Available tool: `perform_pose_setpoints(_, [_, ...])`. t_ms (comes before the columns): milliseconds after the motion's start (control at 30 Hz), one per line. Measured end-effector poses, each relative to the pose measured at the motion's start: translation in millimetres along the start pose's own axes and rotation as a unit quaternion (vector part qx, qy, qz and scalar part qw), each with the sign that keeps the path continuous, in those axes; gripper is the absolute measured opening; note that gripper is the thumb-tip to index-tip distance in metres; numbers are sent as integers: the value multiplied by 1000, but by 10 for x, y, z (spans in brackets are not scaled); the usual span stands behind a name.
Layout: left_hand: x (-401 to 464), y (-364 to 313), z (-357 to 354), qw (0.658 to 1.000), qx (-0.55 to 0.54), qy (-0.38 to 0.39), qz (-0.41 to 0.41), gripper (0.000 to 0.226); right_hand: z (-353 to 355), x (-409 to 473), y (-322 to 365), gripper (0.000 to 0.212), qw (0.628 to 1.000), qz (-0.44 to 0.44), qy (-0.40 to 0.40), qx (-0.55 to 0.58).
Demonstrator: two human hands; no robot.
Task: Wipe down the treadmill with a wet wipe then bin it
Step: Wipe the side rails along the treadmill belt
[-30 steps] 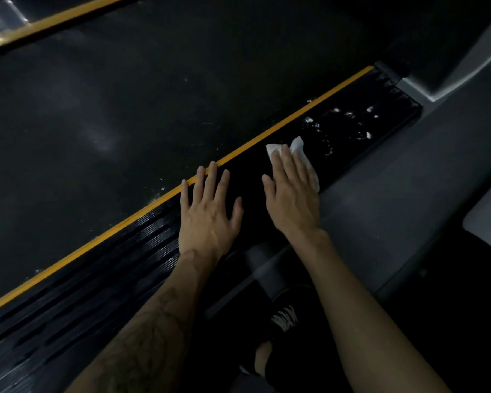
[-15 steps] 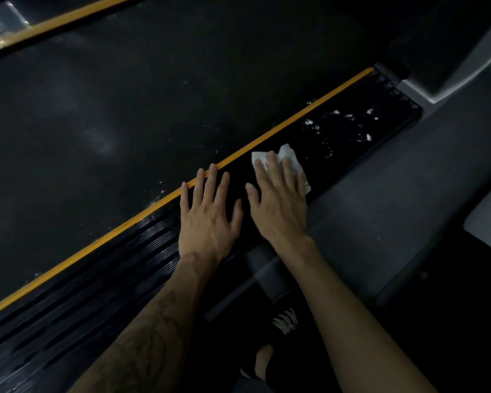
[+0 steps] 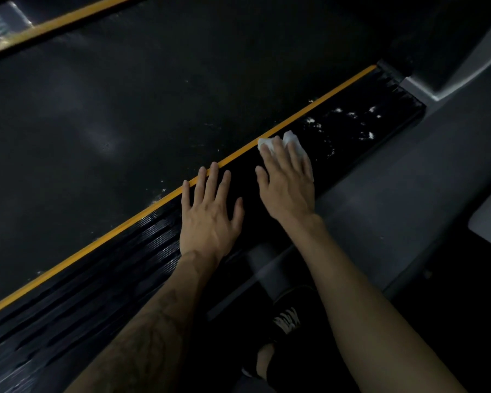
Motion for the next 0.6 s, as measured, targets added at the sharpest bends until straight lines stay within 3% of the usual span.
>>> perform_pose_setpoints(100, [-16,2,-3,1000,2,5,-1,69,-5,-69,63,62,999,-33,0,3])
perform_pose_setpoints(267, [8,-3,-2,1000,-3,2,-4,69,-44,21,235,61,999,35,8,14])
perform_pose_setpoints(467, [-4,1,-10,1000,2,-1,-4,69,-6,83,69,59,1000,6,15,21])
perform_pose_setpoints(600, [7,1,-15,1000,3,-4,-2,68,-41,110,202,57,998,55,26,-1])
Point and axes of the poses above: each hand's wrist, its own x-axis towards the middle knuckle, its own z-axis out of the back of the hand, y = z × x, the point moved 2 cm from there along x, towards the middle knuckle, and after that the axes turned 2 degrees about y, right-handed, at the moved point
